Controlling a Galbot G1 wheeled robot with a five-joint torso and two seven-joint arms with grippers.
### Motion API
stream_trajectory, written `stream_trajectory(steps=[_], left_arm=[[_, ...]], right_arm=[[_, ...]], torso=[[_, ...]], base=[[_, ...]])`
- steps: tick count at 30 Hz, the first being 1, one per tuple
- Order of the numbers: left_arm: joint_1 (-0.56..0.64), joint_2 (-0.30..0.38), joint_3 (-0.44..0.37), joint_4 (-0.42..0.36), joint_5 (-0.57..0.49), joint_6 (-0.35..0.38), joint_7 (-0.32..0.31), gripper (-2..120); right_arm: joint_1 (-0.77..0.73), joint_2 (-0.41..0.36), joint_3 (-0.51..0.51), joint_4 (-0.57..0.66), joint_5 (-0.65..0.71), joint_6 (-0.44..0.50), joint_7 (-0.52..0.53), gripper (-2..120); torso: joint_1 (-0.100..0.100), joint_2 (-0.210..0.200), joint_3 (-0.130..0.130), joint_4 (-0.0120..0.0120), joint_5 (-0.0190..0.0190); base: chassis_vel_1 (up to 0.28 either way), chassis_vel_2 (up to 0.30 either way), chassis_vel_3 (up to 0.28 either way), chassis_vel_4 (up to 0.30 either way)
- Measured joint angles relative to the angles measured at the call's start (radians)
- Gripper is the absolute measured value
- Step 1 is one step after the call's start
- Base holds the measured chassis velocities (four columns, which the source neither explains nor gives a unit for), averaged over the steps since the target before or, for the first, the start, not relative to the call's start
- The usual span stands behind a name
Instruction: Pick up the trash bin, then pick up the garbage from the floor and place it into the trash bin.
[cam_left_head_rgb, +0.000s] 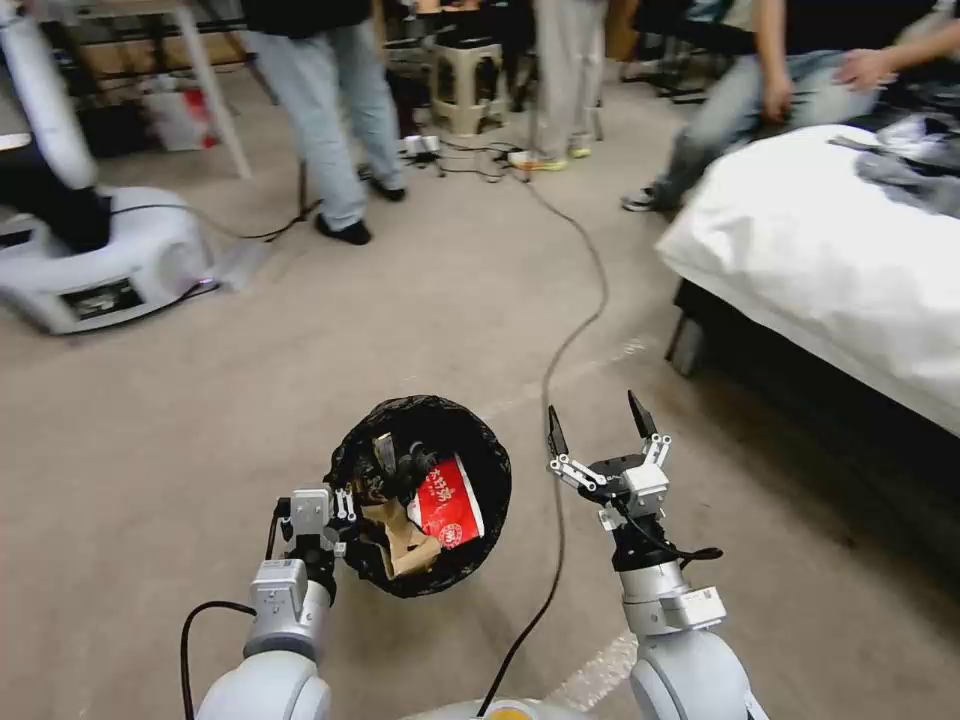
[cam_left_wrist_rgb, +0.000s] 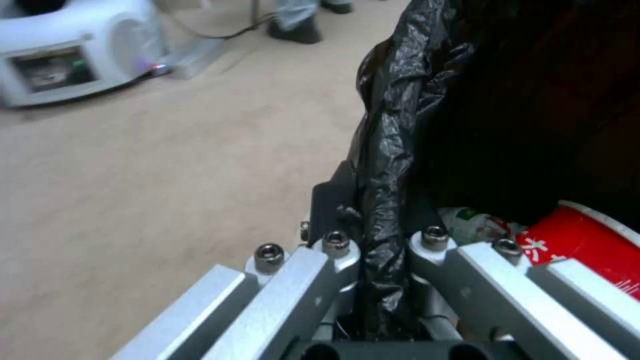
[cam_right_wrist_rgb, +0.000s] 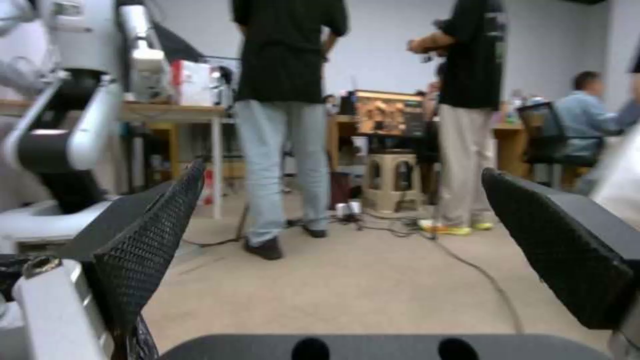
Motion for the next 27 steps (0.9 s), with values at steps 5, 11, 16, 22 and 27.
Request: stream_trajectory(steps=[5,11,16,22,27], left_arm=[[0.001,0.0,0.001,0.0,0.0,0.0,0.0,1],[0.005,0.0,0.001,0.0,0.002,-0.002,0.0,1],[0.006,0.0,0.003,0.003,0.002,-0.005,-0.002,1],[0.006,0.0,0.006,0.01,0.005,-0.007,-0.004,1],[0.005,0.001,0.006,0.01,0.004,-0.007,-0.004,1]], right_arm=[[-0.002,0.0,0.0,0.0,-0.001,0.001,0.0,100],[-0.003,0.0,0.0,0.004,-0.002,0.001,-0.001,100],[-0.005,0.0,0.0,0.007,-0.002,0.001,-0.002,100],[-0.008,0.0,0.001,0.008,-0.003,0.001,-0.002,100],[-0.006,-0.001,0.001,0.006,-0.003,0.001,-0.002,100]], torso=[[0.0,0.0,0.0,-0.0001,0.0001],[0.0,0.0,0.0,0.0,0.0001],[0.0,0.0,0.0,0.0001,0.0001],[0.0,0.0,0.0,0.0001,0.0001],[0.0,0.0,0.0,-0.0003,0.0]], base=[[0.12,0.118,0.12,0.122],[0.121,0.123,0.127,0.126],[0.127,0.131,0.135,0.13],[0.09,0.076,0.076,0.084],[0.0,0.0,0.0,0.0]])
